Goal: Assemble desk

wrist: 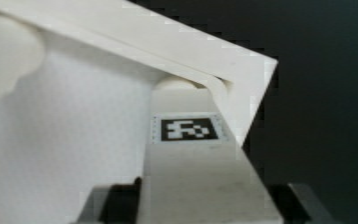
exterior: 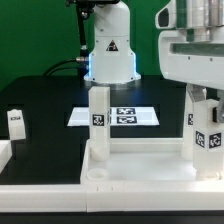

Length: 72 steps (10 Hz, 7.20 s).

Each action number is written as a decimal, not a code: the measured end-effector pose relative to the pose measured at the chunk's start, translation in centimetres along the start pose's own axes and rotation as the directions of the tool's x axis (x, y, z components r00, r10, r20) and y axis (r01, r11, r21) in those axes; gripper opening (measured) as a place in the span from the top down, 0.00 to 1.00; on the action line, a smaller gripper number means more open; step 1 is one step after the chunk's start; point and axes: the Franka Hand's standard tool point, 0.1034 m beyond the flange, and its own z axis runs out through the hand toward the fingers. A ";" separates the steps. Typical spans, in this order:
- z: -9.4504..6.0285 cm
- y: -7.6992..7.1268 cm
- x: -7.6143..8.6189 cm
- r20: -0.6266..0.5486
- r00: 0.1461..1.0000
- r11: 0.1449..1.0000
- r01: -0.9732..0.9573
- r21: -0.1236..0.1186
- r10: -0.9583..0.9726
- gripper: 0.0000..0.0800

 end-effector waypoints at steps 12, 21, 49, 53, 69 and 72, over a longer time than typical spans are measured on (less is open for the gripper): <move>-0.3 -0.2 -0.5 0.022 0.302 0.301 0.953 -0.042 -0.953 0.19; -0.1 -0.1 -1.1 -0.020 0.934 0.933 0.354 -0.061 -0.356 0.64; 0.1 0.1 0.9 -0.048 0.998 0.999 -0.041 -0.004 0.041 0.64; 0.3 0.5 0.3 0.084 0.746 0.745 -0.665 0.045 0.660 0.64; 0.2 0.0 -1.3 -0.063 0.849 0.851 0.522 -0.059 -0.525 0.64; 0.2 0.2 -1.0 -0.044 0.976 0.977 0.213 -0.032 -0.214 0.64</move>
Offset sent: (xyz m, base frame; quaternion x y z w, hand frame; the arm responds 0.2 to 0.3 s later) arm -0.0100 0.0044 0.0023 -0.0234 0.0015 -0.4091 0.9122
